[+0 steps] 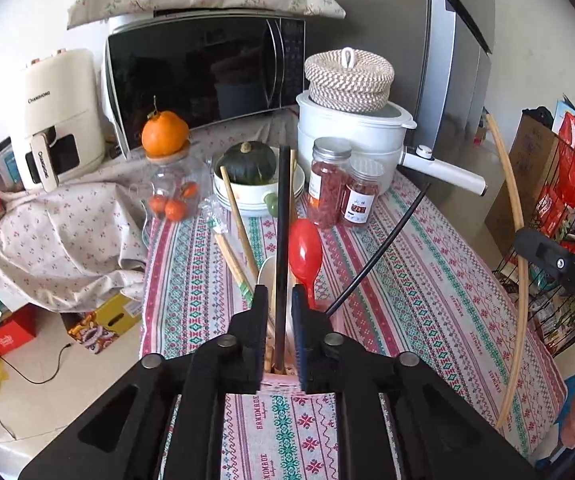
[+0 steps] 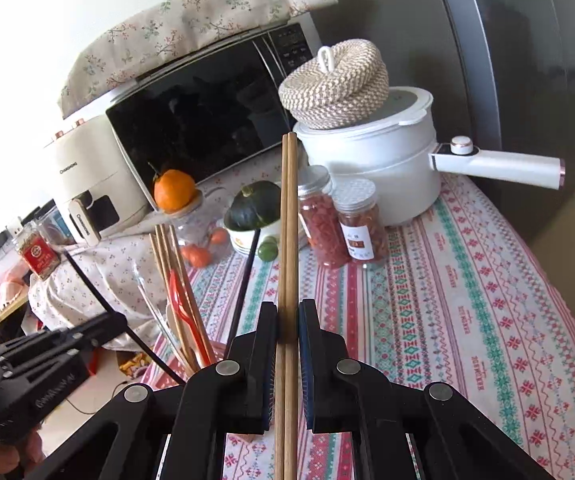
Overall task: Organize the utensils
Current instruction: 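Drop the black chopstick into the pink basket with the left gripper while the right drops its wooden chopstick in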
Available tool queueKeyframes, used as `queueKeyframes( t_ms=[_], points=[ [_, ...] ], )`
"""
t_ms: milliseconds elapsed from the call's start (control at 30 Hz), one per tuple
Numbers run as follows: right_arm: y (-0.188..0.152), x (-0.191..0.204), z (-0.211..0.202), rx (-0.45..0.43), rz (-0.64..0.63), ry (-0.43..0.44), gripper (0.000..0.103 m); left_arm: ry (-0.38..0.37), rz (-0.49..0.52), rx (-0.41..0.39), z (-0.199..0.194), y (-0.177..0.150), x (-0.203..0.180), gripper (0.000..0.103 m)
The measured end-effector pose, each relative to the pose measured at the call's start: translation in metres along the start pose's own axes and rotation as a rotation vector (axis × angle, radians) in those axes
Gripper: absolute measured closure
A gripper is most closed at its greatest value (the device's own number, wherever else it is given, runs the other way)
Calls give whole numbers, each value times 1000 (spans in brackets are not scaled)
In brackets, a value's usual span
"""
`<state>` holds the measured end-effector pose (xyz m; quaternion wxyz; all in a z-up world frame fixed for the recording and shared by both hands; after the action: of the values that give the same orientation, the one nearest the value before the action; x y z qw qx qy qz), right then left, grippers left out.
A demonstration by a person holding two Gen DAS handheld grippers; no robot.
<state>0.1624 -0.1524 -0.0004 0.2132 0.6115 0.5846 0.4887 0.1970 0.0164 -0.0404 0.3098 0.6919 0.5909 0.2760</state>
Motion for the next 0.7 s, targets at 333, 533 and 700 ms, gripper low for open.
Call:
queueKeyframes(
  t_ms=[333, 533, 700],
  points=[
    [16, 36, 18, -153, 5, 23, 95, -17, -118, 39, -12, -28, 32, 24],
    [21, 51, 48, -201, 94, 14, 95, 7, -135, 113, -4, -60, 62, 14],
    [24, 70, 62, -271, 65, -29, 95, 16, -144, 176, 4, -83, 82, 13]
  ],
)
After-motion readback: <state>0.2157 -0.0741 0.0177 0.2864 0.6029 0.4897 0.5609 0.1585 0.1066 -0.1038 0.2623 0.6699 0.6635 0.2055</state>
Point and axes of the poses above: each gripper's, at about its wrist camera, not at the fingertips, and z roughly the way its jaws point, x to its left, y to its top, the point moved 9 cm from there along z, roughly the way its jaws point, and after that the axes turned 3 degrees about z, right-handed, at the moved point
